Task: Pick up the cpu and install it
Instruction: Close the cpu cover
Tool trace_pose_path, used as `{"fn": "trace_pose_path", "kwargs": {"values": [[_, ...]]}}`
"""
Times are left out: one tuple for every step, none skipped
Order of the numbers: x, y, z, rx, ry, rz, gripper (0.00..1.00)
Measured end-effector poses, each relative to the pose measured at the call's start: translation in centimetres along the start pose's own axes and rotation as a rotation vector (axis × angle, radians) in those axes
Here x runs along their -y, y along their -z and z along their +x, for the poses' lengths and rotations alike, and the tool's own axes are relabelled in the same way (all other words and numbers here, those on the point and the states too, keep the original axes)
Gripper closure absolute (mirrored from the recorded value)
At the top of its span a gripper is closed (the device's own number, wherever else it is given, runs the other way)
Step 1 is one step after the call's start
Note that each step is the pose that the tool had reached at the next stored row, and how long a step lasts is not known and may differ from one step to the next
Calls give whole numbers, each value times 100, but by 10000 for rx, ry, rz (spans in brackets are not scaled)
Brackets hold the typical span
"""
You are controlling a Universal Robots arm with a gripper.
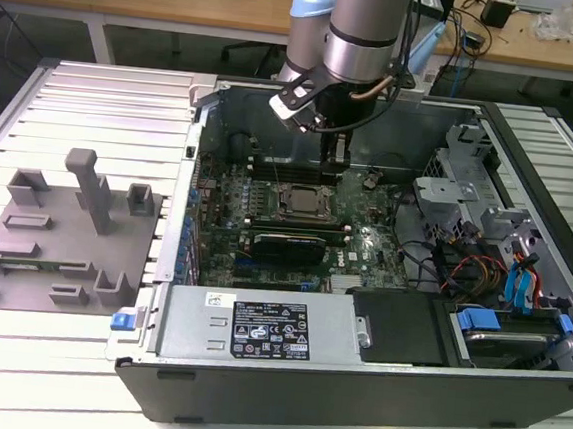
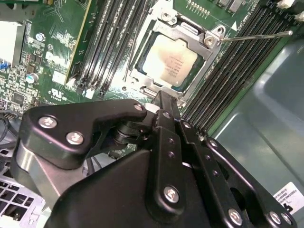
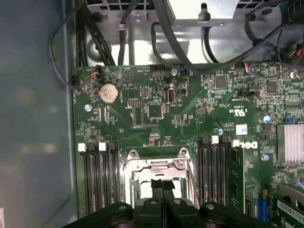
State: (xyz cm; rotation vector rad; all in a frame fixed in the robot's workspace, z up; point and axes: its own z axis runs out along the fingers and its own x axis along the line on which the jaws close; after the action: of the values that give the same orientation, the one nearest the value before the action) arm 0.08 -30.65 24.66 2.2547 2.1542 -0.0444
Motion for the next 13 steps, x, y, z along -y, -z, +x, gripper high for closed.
{"fn": "trace_pose_path", "kwargs": {"values": [[0, -1, 0, -1, 0, 1, 89], [0, -6, 1, -3, -1, 10, 89], [0, -14, 0, 0, -1, 29, 89], [1, -24, -1, 3, 0, 45, 89], [0, -36, -2, 2, 1, 59, 89], [1, -47, -2, 2, 1, 73, 89], [2, -62, -4, 3, 0, 82, 89], [3, -65, -4, 5, 1, 83, 89], [4, -64, -4, 6, 2, 84, 89], [5, -65, -4, 5, 2, 84, 89], [11, -65, -4, 4, 1, 83, 89], [21, -66, -5, 4, 3, 78, 89], [63, -68, -7, 2, 5, 59, 89]]}}
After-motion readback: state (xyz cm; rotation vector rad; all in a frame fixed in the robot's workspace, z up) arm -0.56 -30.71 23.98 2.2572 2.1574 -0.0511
